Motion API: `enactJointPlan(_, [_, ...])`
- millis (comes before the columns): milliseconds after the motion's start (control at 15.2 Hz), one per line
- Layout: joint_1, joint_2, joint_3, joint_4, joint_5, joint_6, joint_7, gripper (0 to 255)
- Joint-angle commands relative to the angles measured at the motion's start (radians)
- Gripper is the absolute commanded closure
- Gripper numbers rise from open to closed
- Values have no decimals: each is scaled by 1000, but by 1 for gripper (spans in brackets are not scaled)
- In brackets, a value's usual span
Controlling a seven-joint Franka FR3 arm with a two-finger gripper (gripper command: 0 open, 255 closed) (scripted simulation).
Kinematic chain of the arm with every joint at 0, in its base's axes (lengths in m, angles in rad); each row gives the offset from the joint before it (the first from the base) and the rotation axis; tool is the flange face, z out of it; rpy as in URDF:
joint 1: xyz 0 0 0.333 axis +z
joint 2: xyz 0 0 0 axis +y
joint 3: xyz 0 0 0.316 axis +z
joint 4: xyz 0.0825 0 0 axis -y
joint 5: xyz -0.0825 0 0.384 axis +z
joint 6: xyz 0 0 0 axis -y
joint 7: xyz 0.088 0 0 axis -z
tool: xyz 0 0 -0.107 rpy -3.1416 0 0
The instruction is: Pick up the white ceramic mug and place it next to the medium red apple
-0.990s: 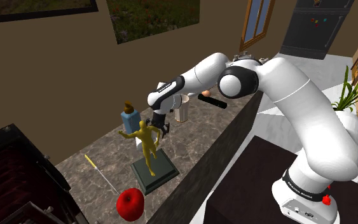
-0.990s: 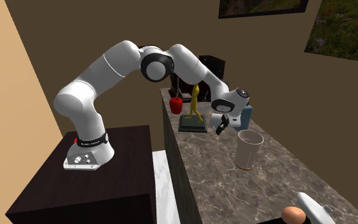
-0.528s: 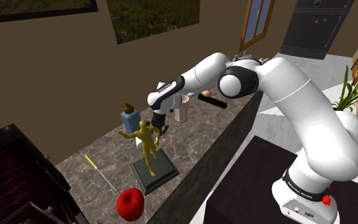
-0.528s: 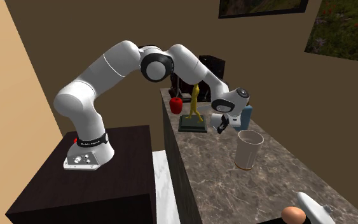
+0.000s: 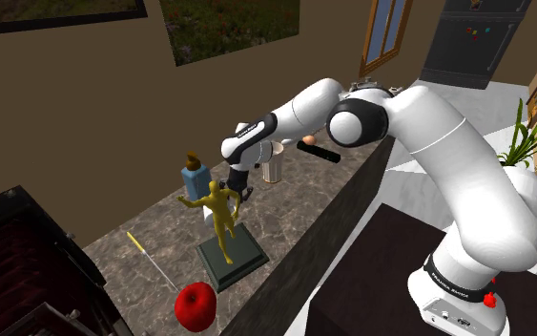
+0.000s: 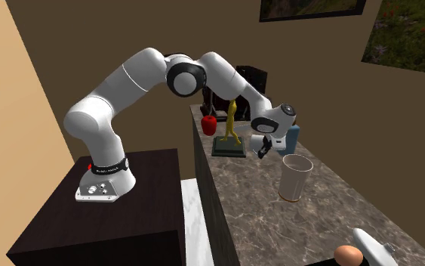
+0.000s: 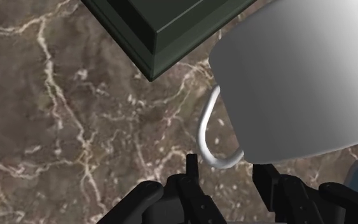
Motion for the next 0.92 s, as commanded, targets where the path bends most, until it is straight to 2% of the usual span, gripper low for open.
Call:
enactJointPlan(0, [0, -17, -1, -9, -1, -8, 4, 255])
enactJointPlan(858, [-1, -144, -8, -47, -12, -91, 45, 255])
